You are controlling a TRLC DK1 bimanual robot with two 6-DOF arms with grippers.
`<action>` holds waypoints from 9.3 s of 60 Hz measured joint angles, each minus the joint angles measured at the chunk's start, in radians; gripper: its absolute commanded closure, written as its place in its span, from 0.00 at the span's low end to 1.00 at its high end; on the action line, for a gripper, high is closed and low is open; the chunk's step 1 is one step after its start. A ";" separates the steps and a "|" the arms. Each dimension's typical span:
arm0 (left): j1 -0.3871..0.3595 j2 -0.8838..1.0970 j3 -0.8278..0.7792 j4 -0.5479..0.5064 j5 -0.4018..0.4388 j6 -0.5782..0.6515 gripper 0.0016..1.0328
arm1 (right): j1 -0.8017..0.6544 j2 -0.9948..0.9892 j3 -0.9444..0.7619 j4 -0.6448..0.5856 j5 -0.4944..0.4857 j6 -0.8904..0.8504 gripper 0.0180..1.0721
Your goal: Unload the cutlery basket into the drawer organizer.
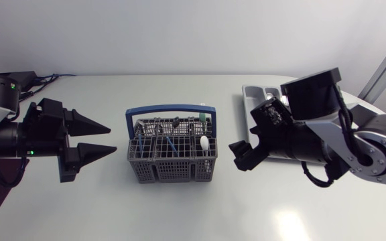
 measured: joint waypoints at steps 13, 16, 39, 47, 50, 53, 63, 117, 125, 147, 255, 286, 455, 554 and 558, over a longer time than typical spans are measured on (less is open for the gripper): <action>-0.113 0.000 0.000 0.013 0.008 0.004 0.18 | -0.002 -0.038 -0.049 -0.019 -0.019 -0.014 0.05; -0.130 0.015 0.000 0.032 0.008 0.003 0.18 | -0.002 -0.048 -0.052 -0.027 -0.023 -0.018 0.05; -0.178 0.137 0.011 0.111 0.004 0.003 0.30 | 0.037 -0.112 -0.061 -0.030 -0.064 -0.042 0.05; -0.182 0.160 0.022 0.149 -0.005 0.003 0.36 | 0.052 -0.112 -0.061 -0.030 -0.066 -0.042 0.05; -0.183 0.171 0.023 0.174 -0.017 0.000 0.39 | 0.056 -0.112 -0.061 -0.030 -0.067 -0.042 0.05; -0.187 0.183 0.023 0.195 -0.026 -0.001 0.45 | 0.062 -0.112 -0.061 -0.030 -0.068 -0.042 0.05; -0.212 0.209 0.023 0.253 -0.053 -0.014 0.74 | 0.066 -0.112 -0.061 -0.030 -0.068 -0.045 0.05; -0.216 0.070 0.039 0.240 -0.079 -0.079 0.76 | 0.111 -0.112 -0.074 -0.029 -0.068 -0.045 0.05; -0.211 0.071 0.044 0.189 -0.084 -0.061 0.61 | 0.114 -0.112 -0.075 -0.027 -0.067 -0.045 0.05; -0.203 0.118 0.044 0.188 -0.105 -0.022 0.52 | 0.127 -0.112 -0.100 -0.021 -0.067 -0.045 0.05; -0.141 0.062 0.090 0.101 0.003 -0.030 0.90 | 0.165 -0.111 -0.130 0.019 -0.057 -0.045 0.05; -0.112 -0.089 0.171 0.003 0.077 -0.145 0.90 | 0.221 -0.223 -0.091 -0.055 -0.060 -0.045 0.05; -0.336 0.156 0.446 0.201 0.188 -0.759 0.06 | 0.091 -0.113 0.115 -0.027 -0.547 -0.072 0.93; -0.513 -0.066 0.131 -0.010 -0.483 -0.566 0.10 | -0.398 0.541 0.343 0.053 -0.116 0.231 0.92; -0.513 -0.056 0.130 -0.010 -0.500 -0.602 0.10 | -0.397 0.599 0.380 0.052 -0.087 0.245 0.91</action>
